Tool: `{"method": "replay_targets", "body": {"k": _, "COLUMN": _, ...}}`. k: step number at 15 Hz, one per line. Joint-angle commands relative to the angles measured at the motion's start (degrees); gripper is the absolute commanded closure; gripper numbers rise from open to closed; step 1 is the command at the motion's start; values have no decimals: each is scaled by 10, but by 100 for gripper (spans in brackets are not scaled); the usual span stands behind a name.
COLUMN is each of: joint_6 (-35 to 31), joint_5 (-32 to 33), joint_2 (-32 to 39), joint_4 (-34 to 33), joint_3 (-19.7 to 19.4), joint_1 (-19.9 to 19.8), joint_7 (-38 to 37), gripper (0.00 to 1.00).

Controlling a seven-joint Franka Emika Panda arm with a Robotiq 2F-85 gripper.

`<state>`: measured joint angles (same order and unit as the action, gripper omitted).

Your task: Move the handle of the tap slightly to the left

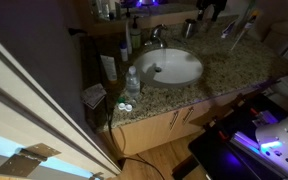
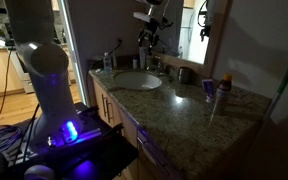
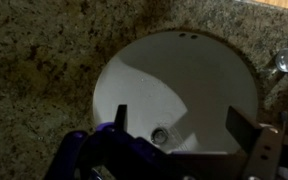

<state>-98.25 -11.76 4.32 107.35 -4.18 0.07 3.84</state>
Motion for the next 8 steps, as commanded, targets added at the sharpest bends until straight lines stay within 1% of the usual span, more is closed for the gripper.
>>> {"method": "replay_targets", "body": {"k": 1, "joint_6": -47, "joint_5": 24, "joint_2": 49, "joint_4": -2, "joint_3": 29, "joint_1": 14, "joint_7": -59, "gripper": 0}}
{"method": "replay_targets", "body": {"k": 3, "joint_6": -112, "joint_5": 2, "joint_2": 90, "joint_4": -23, "joint_3": 44, "joint_1": 24, "joint_7": -103, "gripper": 0}}
{"method": "replay_targets", "body": {"k": 5, "joint_6": -166, "joint_5": 7, "joint_2": 135, "joint_4": -58, "joint_3": 53, "joint_1": 35, "joint_7": -152, "gripper": 0}}
{"method": "replay_targets", "body": {"k": 7, "joint_6": -204, "joint_5": 22, "joint_2": 167, "joint_4": -89, "joint_3": 50, "joint_1": 45, "joint_7": -203, "gripper": 0}}
{"method": "replay_targets", "body": {"k": 8, "joint_6": -215, "joint_5": 23, "joint_2": 168, "joint_4": -95, "joint_3": 48, "joint_1": 49, "joint_7": -228, "gripper": 0}}
